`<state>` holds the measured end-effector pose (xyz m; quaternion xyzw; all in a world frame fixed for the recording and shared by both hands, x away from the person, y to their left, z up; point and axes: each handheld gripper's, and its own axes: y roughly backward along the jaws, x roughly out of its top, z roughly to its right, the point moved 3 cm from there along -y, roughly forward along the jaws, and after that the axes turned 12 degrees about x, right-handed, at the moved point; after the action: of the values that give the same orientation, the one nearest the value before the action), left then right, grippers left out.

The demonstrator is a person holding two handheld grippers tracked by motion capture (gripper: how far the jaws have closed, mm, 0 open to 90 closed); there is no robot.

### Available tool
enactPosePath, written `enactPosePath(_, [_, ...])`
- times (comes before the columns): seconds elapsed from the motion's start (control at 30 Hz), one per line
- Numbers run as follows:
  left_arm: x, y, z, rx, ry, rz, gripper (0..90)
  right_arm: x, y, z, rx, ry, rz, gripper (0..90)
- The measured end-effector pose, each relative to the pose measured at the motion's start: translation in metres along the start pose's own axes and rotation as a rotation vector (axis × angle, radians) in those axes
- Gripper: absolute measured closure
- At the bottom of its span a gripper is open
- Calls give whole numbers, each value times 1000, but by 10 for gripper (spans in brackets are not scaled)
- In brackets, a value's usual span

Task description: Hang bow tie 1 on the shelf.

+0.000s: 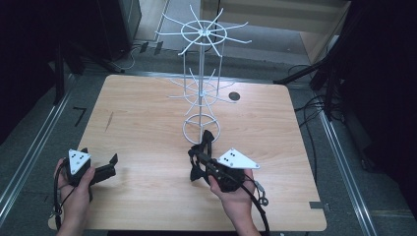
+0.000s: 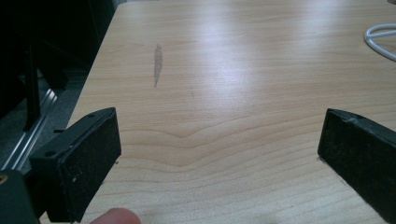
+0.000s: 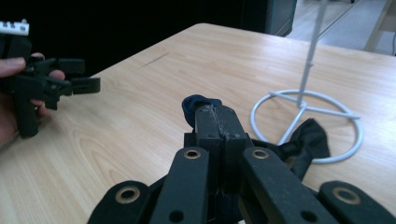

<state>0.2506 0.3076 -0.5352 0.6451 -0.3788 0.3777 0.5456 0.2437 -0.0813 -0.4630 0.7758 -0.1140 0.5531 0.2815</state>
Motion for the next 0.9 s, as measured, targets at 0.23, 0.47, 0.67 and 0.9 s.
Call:
enactPosePath(0.23, [0,0,0,-1,0,-3,0,16,11,11,-27,-2,43,900])
enactPosePath(0.47, [0,0,0,-2,1,-2,0,26,18,19,-52,-10,76,900])
enactPosePath(0.67, [0,0,0,-1,0,-3,0,31,22,24,-67,-16,96,900])
enactPosePath(0.9, [0,0,0,-2,0,-3,0,41,26,28,-82,-14,121,900])
